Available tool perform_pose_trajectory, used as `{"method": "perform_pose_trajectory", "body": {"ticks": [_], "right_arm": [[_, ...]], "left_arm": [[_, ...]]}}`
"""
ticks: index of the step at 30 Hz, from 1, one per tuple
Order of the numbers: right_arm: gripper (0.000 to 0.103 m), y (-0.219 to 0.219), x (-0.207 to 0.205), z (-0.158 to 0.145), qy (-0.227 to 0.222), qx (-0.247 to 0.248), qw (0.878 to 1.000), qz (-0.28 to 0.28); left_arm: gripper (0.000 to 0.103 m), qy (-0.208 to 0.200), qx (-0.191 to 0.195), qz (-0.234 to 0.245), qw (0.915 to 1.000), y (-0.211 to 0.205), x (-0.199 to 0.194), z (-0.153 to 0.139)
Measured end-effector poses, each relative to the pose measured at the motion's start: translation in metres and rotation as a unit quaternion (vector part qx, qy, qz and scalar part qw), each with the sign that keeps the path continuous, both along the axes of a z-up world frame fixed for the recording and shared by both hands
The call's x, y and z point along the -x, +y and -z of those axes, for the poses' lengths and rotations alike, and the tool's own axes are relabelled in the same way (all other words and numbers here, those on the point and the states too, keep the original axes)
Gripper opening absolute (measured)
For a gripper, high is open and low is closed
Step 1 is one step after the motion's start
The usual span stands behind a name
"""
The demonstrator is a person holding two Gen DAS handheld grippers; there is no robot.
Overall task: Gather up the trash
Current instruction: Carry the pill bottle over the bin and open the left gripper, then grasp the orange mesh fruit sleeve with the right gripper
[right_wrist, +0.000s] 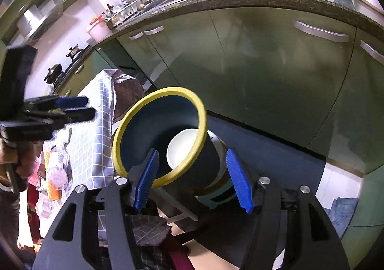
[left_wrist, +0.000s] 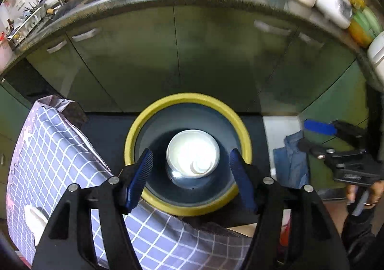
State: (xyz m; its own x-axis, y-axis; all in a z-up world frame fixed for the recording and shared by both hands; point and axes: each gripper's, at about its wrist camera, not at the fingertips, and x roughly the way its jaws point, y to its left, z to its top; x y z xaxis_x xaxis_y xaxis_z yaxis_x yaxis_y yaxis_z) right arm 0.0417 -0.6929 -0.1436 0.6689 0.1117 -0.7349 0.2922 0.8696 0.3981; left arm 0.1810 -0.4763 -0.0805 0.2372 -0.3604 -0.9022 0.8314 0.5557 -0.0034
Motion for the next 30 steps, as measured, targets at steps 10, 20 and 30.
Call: {"method": "perform_pose_trajectory", "body": {"ticks": [10, 20, 30], "right_arm": [[0.059, 0.081, -0.039, -0.026, -0.007, 0.025, 0.994, -0.107], [0.058, 0.255, -0.120, -0.062, 0.023, 0.003, 0.938, -0.345], [0.052, 0.356, -0.172, -0.060, 0.076, -0.024, 0.901, -0.426]], "left_arm": [[0.080, -0.086, 0.110, -0.096, 0.9856, 0.173, 0.032, -0.107], [0.085, -0.099, 0.122, -0.211, 0.9647, 0.334, 0.074, -0.105], [0.085, -0.112, 0.137, -0.265, 0.9480, 0.409, 0.088, -0.099]]}}
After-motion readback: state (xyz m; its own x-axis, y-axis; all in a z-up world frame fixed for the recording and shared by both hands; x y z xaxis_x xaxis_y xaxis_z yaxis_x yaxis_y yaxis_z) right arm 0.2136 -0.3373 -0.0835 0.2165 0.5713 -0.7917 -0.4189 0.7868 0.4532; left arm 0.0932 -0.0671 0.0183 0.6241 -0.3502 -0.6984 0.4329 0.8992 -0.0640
